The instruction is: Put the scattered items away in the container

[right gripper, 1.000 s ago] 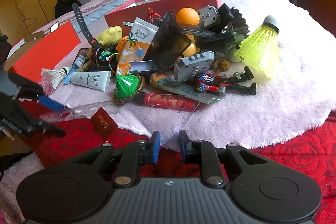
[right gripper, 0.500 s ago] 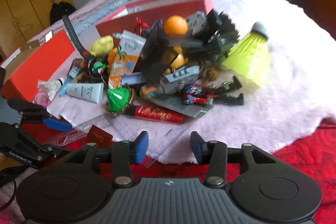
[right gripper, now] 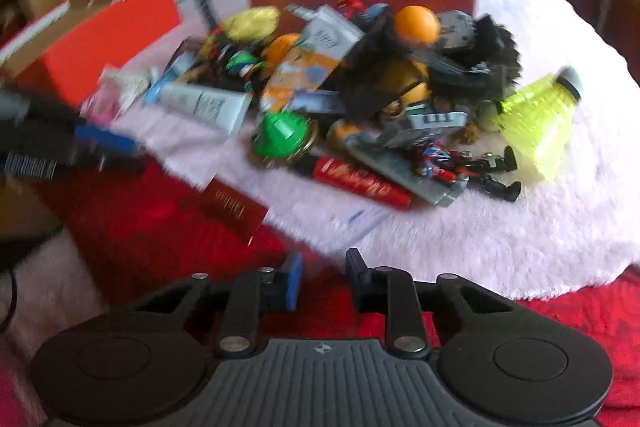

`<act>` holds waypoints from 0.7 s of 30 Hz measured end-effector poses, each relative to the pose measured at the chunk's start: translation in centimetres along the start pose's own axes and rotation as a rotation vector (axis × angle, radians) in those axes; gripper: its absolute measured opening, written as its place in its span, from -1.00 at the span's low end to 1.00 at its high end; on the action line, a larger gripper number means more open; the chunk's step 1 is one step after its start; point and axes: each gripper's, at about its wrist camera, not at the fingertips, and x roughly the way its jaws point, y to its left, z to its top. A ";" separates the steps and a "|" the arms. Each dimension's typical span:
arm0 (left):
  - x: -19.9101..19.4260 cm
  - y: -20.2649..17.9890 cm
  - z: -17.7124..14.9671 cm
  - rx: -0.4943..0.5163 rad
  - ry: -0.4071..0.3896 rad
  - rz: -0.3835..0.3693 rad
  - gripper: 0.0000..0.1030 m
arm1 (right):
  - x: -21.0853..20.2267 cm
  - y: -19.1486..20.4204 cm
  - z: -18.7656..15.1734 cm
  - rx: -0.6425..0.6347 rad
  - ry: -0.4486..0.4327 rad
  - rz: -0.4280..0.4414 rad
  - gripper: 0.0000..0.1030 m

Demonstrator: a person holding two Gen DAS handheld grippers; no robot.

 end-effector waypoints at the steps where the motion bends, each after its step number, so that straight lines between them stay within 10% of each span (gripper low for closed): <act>1: 0.2 0.2 -0.1 -0.009 0.004 -0.002 -0.38 | -0.3 0.4 0.0 -0.031 -0.009 -0.016 -0.41; 13: 2.8 0.6 -1.0 -0.054 0.032 0.009 -0.28 | 2.5 2.3 2.7 -0.354 0.029 0.010 0.32; 21: 2.6 -0.5 -1.3 0.003 0.030 0.017 -0.30 | 4.3 0.6 2.9 -0.265 0.000 0.092 0.28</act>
